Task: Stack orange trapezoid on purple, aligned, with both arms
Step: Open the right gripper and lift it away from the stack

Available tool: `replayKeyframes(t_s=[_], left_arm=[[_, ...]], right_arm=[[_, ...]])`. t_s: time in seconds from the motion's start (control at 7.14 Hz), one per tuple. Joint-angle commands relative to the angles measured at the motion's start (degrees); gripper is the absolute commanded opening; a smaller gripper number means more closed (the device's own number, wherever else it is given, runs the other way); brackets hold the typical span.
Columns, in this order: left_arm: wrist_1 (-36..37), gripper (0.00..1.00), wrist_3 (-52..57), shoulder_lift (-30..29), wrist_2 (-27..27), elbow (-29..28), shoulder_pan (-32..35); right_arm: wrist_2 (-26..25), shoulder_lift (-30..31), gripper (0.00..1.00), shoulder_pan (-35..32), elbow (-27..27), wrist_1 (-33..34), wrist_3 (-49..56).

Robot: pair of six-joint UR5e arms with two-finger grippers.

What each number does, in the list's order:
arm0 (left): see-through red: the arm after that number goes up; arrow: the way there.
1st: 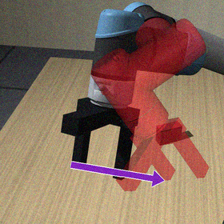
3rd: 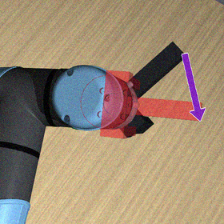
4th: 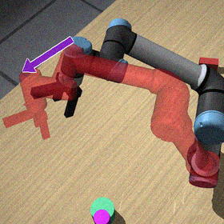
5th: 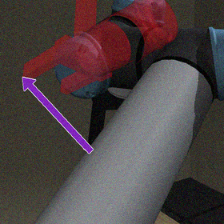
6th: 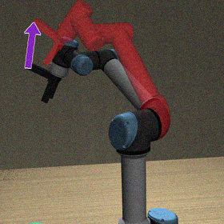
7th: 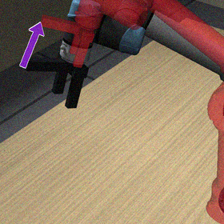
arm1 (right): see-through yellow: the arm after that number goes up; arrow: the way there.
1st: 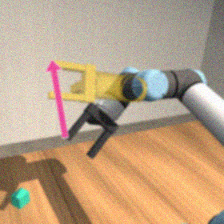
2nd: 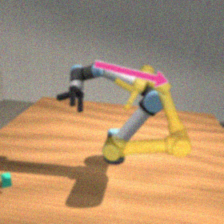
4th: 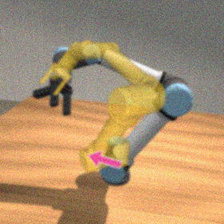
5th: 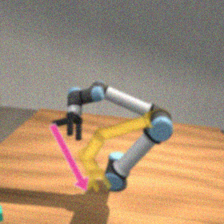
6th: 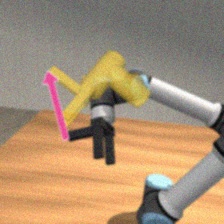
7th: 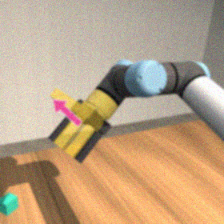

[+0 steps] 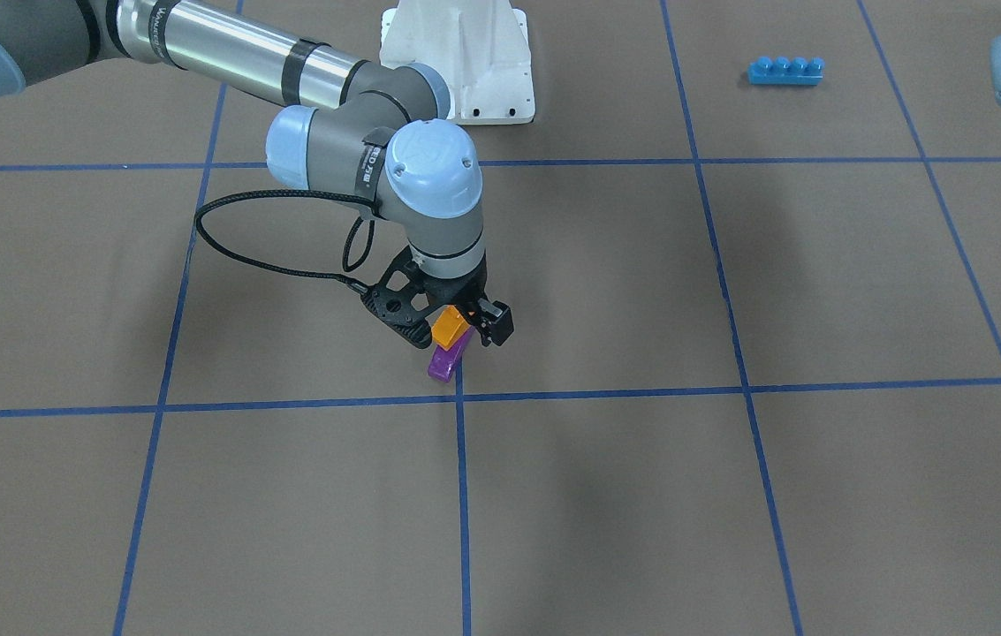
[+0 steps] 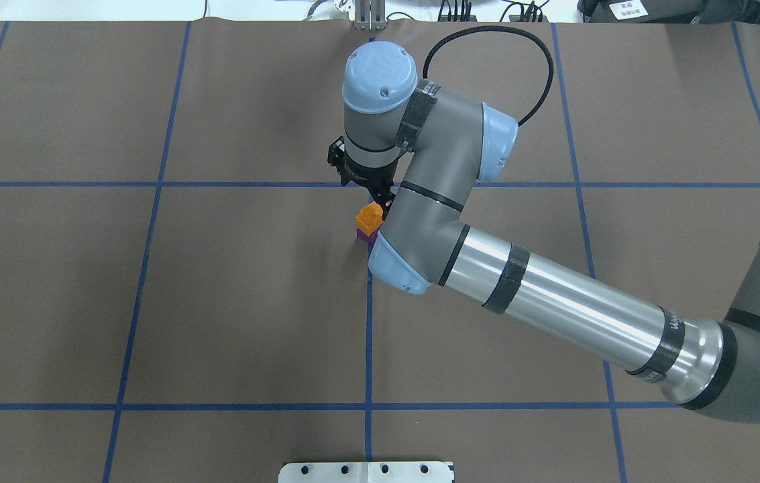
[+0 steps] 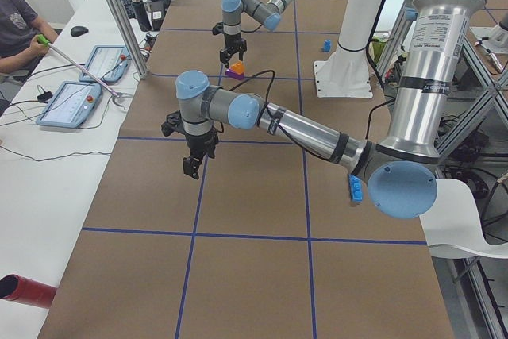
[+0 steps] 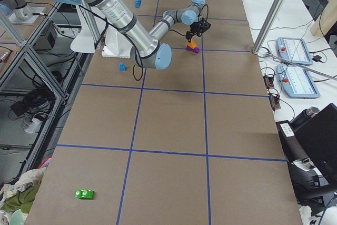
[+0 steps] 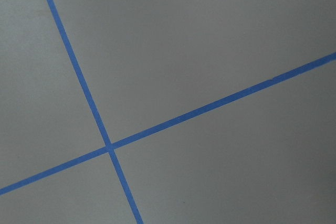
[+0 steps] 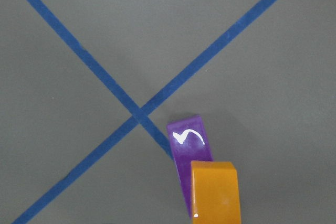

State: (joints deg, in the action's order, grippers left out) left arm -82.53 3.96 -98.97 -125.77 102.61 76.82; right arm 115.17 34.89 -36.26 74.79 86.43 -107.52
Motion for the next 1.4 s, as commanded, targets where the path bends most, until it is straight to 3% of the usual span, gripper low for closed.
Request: replayKeyframes(t_s=[0.0, 0.28, 0.56, 0.98, 1.26], left_arm=[[0.1, 1.00, 0.0, -0.2, -0.7, 0.3, 0.0], [-0.3, 1.00, -0.1, 0.6, -1.8, 1.6, 0.1], [-0.3, 1.00, 0.1, 1.2, -1.5, 1.1, 0.1], [-0.3, 1.00, 0.1, 2.5, -1.4, 1.5, 0.2], [-0.3, 1.00, 0.2, 3.7, -1.4, 1.3, 0.2]], right_arm=[[4.3, 1.1, 1.00, -6.2, 7.9, 4.8, 3.5], [5.1, 9.5, 1.00, -12.5, 20.2, 14.8, 24.2], [10.7, 22.3, 1.00, -23.0, 27.0, 15.6, 45.3], [13.6, 39.8, 1.00, -40.1, 26.4, 15.4, 88.8], [15.6, 47.2, 1.00, -49.5, 22.3, 15.3, 110.1]])
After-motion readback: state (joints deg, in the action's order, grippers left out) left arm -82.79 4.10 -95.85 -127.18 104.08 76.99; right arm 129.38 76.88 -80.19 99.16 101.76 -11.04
